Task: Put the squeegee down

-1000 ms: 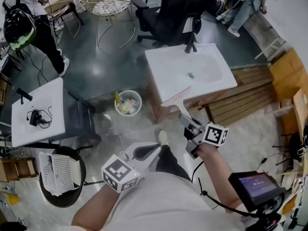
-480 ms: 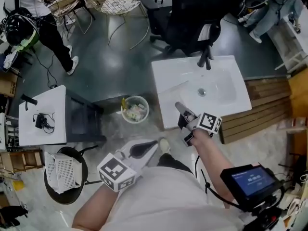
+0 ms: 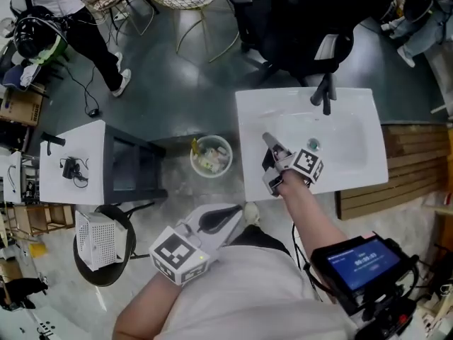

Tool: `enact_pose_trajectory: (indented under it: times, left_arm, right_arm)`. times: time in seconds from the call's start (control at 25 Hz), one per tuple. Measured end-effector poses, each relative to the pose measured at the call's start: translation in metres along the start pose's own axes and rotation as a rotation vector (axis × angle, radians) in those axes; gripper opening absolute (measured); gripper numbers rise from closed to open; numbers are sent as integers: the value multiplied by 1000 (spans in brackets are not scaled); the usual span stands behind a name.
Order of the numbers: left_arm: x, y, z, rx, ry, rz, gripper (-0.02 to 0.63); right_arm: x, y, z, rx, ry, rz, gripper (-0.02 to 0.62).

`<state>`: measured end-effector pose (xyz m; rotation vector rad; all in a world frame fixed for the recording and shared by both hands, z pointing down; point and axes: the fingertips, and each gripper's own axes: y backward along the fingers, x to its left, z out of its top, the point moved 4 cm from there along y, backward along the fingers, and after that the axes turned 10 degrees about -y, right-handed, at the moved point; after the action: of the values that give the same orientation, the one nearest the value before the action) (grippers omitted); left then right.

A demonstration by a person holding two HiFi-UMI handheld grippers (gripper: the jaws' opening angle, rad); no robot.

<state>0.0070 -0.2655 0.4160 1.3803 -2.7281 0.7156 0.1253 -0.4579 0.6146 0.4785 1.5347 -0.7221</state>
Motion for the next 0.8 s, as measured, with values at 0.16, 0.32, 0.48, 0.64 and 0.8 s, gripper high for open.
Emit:
enact_pose_trajectory:
  times: [0.16, 0.32, 0.48, 0.64, 0.8]
  left_arm:
    - [8, -6, 3, 14, -1, 15, 5]
    - [7, 2, 7, 14, -3, 32, 5]
    - [7, 5, 8, 11, 2, 44, 5]
    - [7, 5, 7, 13, 8, 38, 6]
    - [6, 3, 6, 15, 14, 28, 5]
  right_arm:
    - [-7, -18, 14, -30, -45, 1, 48]
    - [-8, -20, 12, -38, -63, 0, 48]
    - [-11, -21, 10, -41, -85, 0, 48]
    - [-9, -19, 5, -49, -101, 16, 48]
    - [-13, -17, 1, -51, -126, 23, 64]
